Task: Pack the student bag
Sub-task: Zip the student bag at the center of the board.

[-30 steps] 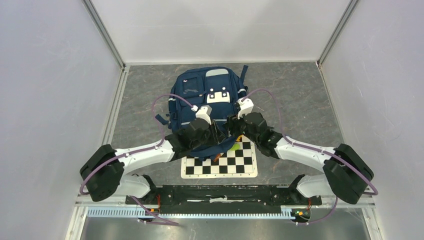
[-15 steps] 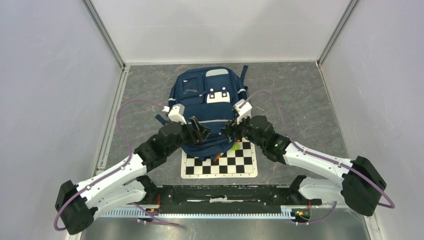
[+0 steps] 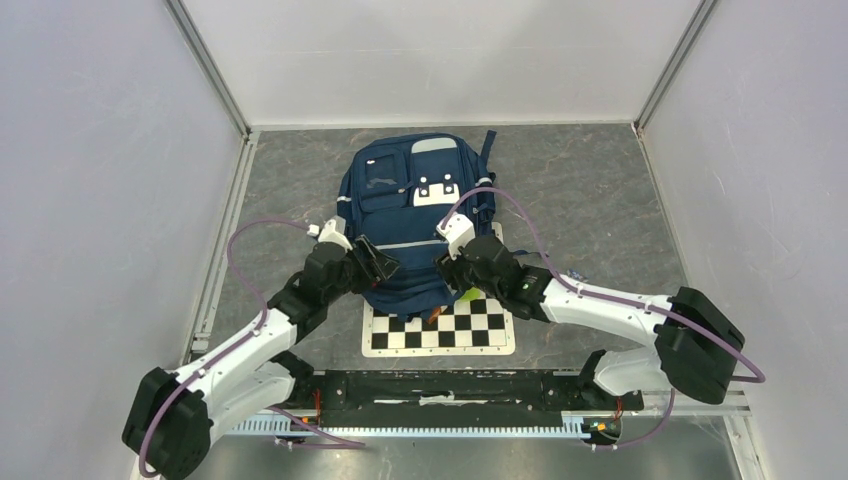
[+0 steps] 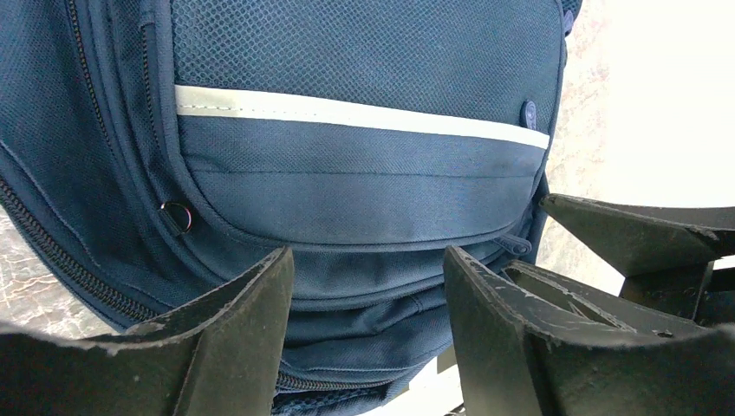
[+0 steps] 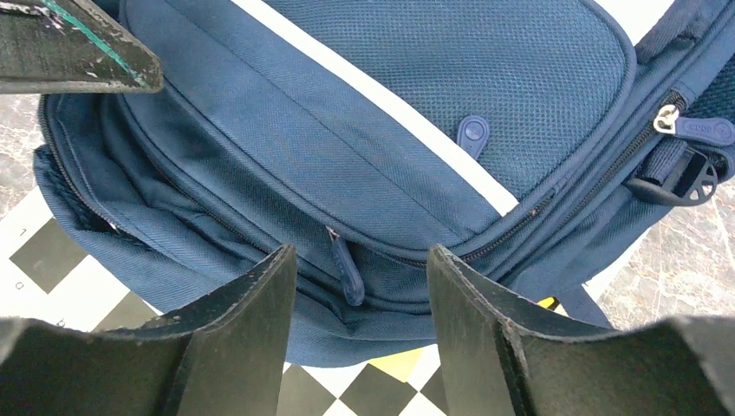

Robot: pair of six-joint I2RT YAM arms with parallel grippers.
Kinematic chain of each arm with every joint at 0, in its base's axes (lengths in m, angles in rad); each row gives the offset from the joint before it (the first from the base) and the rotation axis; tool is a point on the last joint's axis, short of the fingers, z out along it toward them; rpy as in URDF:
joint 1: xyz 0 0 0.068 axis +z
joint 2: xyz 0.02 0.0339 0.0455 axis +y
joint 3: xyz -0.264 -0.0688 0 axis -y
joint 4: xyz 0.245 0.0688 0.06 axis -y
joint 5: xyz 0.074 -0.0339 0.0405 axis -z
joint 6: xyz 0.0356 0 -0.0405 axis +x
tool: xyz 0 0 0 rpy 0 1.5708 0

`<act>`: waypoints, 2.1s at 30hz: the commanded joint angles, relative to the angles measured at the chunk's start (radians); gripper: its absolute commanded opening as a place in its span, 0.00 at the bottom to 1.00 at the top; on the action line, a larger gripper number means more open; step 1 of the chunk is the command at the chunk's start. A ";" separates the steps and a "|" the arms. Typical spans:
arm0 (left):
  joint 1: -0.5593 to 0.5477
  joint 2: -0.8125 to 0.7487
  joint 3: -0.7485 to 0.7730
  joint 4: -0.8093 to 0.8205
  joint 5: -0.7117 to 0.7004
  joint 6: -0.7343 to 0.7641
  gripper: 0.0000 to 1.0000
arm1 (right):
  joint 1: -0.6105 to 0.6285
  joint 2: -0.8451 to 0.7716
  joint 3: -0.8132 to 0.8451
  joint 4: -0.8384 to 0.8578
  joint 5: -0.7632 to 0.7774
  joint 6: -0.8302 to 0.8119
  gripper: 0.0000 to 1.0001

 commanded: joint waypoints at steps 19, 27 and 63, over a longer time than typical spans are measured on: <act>0.038 -0.011 -0.091 0.093 -0.036 -0.108 0.76 | 0.002 0.096 0.056 0.018 0.048 0.074 0.50; 0.040 -0.026 -0.095 0.068 -0.077 -0.090 0.80 | 0.002 0.109 0.052 0.028 0.046 0.096 0.34; 0.072 0.044 0.012 0.049 -0.157 0.062 0.02 | 0.018 0.148 0.038 -0.061 0.245 0.012 0.00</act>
